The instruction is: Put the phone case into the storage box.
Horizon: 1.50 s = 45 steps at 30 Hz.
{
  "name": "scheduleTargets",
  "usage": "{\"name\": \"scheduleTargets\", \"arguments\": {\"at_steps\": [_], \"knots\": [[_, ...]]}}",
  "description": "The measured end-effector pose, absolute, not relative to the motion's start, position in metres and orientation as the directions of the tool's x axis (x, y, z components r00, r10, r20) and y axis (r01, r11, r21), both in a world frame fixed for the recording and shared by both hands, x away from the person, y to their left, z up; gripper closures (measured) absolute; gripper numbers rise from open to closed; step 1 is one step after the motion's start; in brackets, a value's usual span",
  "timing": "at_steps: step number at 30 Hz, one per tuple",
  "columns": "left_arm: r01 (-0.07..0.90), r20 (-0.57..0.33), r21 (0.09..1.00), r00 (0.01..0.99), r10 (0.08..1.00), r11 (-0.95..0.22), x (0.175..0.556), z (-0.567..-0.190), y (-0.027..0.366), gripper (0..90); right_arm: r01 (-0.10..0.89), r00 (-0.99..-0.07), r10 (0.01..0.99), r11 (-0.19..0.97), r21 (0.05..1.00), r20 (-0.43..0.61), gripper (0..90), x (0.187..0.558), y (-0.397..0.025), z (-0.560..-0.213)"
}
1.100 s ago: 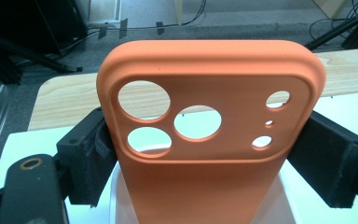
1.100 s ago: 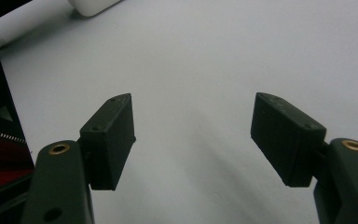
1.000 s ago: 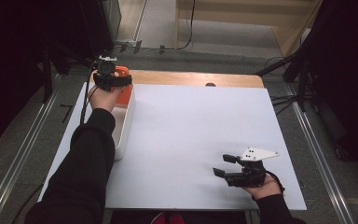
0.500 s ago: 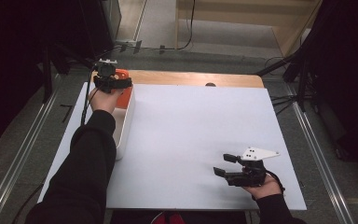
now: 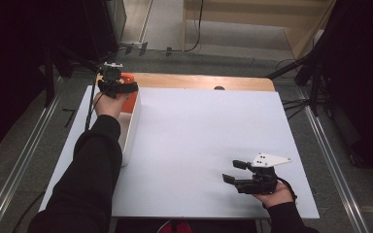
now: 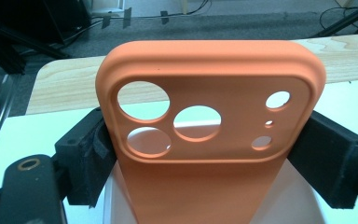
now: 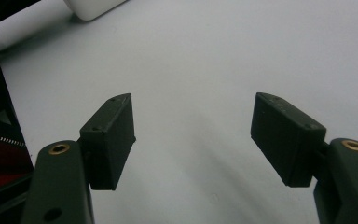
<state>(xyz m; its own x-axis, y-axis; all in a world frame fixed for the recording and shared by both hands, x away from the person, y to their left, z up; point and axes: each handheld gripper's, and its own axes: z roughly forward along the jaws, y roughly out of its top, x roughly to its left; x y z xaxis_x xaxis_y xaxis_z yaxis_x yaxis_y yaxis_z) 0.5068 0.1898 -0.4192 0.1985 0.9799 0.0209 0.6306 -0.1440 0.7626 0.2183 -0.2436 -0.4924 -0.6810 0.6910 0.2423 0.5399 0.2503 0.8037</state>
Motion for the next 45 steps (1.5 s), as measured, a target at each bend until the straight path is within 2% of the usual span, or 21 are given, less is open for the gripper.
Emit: {"name": "scheduleTargets", "arguments": {"at_steps": [4, 14, 23, 32, 45], "knots": [[0.620, 0.028, 0.772, 0.191, 0.981, -0.143, 0.507, -0.418, 0.189, 8.9, 0.542, -0.683, 0.690, 0.256, 0.800, 0.241, 29.2, 0.218, -0.243, -0.492], [0.633, -0.014, 0.763, 0.216, 0.976, -0.129, 0.506, -0.413, 0.191, 8.7, 0.544, -0.684, 0.688, 0.258, 0.798, 0.244, 29.2, 0.218, -0.243, -0.493], [0.636, -0.011, 0.757, 0.240, 0.971, -0.149, 0.499, -0.402, 0.195, 8.7, 0.546, -0.684, 0.688, 0.260, 0.796, 0.244, 29.2, 0.219, -0.242, -0.493], [0.642, -0.048, 0.752, 0.281, 0.958, -0.151, 0.490, -0.388, 0.198, 8.8, 0.546, -0.688, 0.684, 0.266, 0.794, 0.244, 29.2, 0.219, -0.241, -0.493], [0.659, -0.154, 0.737, 0.382, 0.911, -0.151, 0.475, -0.373, 0.198, 8.9, 0.546, -0.690, 0.682, 0.273, 0.792, 0.241, 29.2, 0.220, -0.241, -0.494]]}}
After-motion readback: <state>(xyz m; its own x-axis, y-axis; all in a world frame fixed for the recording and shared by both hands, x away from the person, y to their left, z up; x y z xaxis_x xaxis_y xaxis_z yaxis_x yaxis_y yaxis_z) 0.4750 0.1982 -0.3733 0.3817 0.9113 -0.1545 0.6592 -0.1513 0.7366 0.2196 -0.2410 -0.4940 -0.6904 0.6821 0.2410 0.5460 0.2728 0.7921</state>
